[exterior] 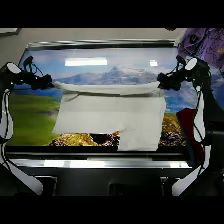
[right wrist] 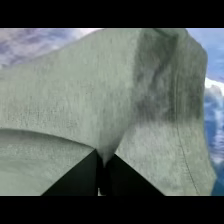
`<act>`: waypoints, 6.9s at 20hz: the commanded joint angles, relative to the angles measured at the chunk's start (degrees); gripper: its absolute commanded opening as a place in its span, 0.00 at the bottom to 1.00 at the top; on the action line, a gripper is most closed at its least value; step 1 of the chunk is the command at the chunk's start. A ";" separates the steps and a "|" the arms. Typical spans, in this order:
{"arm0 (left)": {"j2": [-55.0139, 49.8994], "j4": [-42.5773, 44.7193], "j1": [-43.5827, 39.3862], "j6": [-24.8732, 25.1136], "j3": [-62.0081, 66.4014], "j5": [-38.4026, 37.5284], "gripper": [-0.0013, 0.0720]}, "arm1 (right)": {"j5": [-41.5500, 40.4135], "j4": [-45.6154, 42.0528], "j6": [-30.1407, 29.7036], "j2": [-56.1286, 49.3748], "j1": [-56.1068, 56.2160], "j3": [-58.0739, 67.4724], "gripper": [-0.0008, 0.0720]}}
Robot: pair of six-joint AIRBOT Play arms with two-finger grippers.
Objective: Fold the clothes and pants, and hang the long-sleeved shirts on hangers.
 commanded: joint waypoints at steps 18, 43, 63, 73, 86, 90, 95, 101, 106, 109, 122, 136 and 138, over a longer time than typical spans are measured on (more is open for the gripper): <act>-7.15 2.38 -5.11 -8.04 1.27 -17.77 0.87 | 13.70 -5.64 1.29 -3.21 -0.07 -0.61 0.62; 36.54 -12.72 18.58 -1.95 -58.53 2.71 0.89 | -4.79 20.33 -19.61 48.52 -20.65 -86.40 0.67; 34.25 -15.28 15.78 10.16 -66.45 4.37 0.88 | -4.02 27.58 -19.80 48.48 -20.65 -90.23 0.06; 28.87 -15.32 9.29 9.18 -66.38 10.91 0.43 | -5.55 26.84 -20.39 50.86 -20.65 -90.23 0.06; 50.36 0.76 9.05 -8.28 -66.34 -2.64 0.05 | 10.21 16.35 -2.14 83.19 -20.65 -88.11 0.06; 56.78 3.67 8.81 -9.97 -66.23 -4.07 0.05 | 15.65 14.25 0.85 90.90 -20.65 -81.61 0.06; 53.16 1.49 5.57 -9.53 -64.06 2.01 0.05 | 8.85 20.22 -5.42 79.19 -20.65 -76.15 0.06; 38.88 1.51 0.13 -9.55 -51.21 6.16 0.04 | -5.33 22.21 -15.32 55.69 -11.78 -65.51 0.06; 26.45 1.49 -1.18 -9.75 -40.00 6.36 0.04 | -15.96 14.69 -10.99 37.64 -3.76 -51.08 0.06; 19.85 1.49 -2.82 -9.75 -33.92 6.32 0.04 | -16.83 14.75 -10.12 29.88 -3.76 -44.11 0.06; 6.58 -1.90 -4.85 -12.72 -22.38 6.32 0.70 | -15.32 14.84 -5.42 16.87 -4.52 -35.04 0.57; 8.13 -1.51 -3.52 -15.56 -15.65 2.67 0.95 | 2.78 22.69 -24.09 7.72 -22.05 -31.76 0.96; 8.13 -1.51 -3.50 -15.54 -15.65 2.67 0.95 | 2.58 26.75 -25.44 5.16 -22.03 -31.85 0.96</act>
